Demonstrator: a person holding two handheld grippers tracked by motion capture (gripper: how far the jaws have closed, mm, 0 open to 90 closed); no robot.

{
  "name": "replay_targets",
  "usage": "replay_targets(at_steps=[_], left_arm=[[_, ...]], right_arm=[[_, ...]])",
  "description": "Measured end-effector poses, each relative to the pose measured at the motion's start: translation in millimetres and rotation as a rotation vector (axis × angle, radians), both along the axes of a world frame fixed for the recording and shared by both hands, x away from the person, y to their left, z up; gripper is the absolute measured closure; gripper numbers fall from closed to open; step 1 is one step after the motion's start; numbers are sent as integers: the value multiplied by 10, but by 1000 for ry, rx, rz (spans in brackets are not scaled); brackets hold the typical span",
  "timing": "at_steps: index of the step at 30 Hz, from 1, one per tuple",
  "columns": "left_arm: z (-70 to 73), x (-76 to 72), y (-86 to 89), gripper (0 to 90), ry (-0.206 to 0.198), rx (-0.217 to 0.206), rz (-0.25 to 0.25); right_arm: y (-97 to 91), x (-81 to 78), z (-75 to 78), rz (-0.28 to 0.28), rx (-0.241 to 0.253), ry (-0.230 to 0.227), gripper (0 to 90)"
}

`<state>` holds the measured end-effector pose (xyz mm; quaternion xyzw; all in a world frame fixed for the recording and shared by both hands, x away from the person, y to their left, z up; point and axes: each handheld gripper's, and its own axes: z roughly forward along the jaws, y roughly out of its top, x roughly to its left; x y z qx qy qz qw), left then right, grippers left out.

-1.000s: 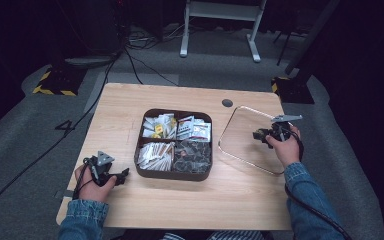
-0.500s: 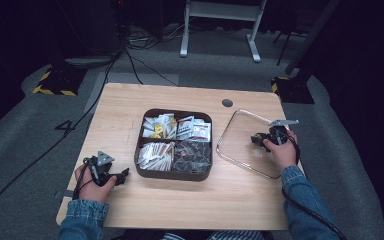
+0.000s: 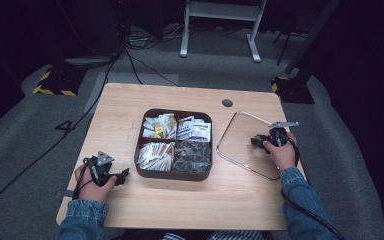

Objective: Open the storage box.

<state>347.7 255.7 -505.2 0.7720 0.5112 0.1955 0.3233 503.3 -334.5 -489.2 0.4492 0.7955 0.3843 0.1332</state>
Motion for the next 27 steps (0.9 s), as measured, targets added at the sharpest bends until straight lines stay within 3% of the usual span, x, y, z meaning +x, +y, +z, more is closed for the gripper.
replay_targets(at_steps=[1,4,11,14,18,27], left_arm=[[0,0,0,194,0,0,0],[0,0,0,194,0,0,0],[2,-1,1,194,2,2,-2],[6,-4,0,195,5,5,-3],[3,-9,-8,195,1,4,0],[50,-34,-4,248,0,5,5]], right_arm=[[-4,-10,31,-13,8,-30,465],[-9,-42,92,-23,29,-56,416],[-21,-218,222,-18,91,-110,389],[1,-382,259,-9,131,-131,387],[62,-505,271,22,119,-140,387],[137,-577,400,61,129,-167,388]])
